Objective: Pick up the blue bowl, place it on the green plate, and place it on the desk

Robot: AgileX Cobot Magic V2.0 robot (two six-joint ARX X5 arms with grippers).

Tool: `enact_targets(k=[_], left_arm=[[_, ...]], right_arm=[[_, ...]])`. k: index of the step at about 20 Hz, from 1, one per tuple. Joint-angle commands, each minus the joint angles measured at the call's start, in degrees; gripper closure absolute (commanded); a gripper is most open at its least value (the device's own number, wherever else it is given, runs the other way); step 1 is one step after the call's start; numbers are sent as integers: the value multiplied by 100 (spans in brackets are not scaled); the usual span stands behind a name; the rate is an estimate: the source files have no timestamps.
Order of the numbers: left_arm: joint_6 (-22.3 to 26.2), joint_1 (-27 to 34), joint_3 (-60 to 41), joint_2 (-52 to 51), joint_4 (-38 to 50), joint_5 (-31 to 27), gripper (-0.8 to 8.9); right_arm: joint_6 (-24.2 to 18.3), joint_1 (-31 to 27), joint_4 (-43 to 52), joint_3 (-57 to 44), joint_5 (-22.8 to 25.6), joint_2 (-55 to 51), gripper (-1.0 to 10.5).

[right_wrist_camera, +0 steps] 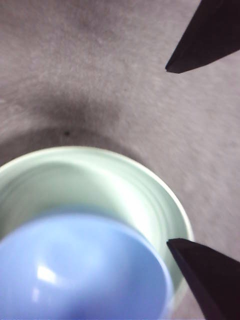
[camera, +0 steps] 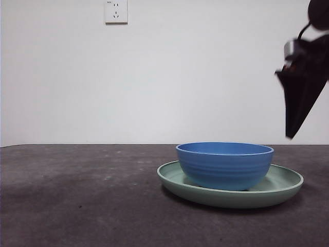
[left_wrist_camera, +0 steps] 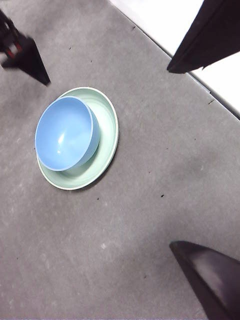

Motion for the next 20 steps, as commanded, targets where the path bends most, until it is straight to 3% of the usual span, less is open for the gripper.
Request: enact_targets(k=[1,3,6,15,20], left_arm=[[42,-26,52,22,35,26,117],[42,-26,52,24,28,26,117],[39,-26,52,22,-9,26,117],[39,-26,52,22,-11,26,117],[39,-26,52,22,-9,26,117]], right_arm=[[-76,26,249,83,22,387,349],[-83,26,505,83,22,667,411],[-79,26,796,83,22,944,415],[-81,26,1222,81,13,1217,689],[-72,42,1261,81,-378,1456,690]])
